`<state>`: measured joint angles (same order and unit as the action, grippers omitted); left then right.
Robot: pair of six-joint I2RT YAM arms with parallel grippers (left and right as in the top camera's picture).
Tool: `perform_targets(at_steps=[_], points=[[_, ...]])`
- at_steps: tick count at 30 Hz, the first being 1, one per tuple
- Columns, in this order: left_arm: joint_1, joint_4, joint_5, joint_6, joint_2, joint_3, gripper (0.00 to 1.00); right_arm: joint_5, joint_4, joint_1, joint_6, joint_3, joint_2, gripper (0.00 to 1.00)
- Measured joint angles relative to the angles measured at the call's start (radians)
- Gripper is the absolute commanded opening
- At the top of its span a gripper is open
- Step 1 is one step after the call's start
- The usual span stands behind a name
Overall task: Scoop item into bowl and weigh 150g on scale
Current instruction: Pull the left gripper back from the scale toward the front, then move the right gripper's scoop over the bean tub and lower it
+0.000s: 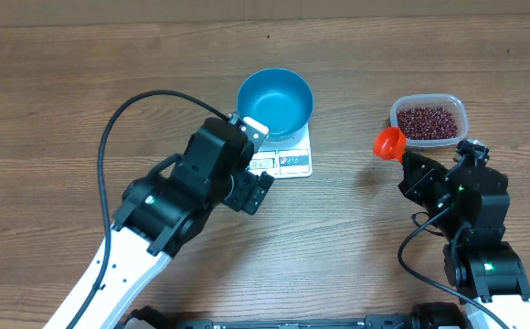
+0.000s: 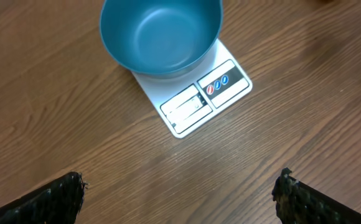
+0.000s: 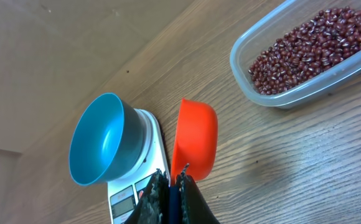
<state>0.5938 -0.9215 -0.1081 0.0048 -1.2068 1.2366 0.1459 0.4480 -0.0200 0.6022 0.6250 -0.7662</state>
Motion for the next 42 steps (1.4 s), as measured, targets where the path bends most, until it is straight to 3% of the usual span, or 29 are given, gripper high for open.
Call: perform_targets(at_steps=[42], points=[[0.0,0.005,0.011,0.0,0.039,0.0,1.0,0.009,0.014,0.0,-0.008,0.0,0.0,0.04]])
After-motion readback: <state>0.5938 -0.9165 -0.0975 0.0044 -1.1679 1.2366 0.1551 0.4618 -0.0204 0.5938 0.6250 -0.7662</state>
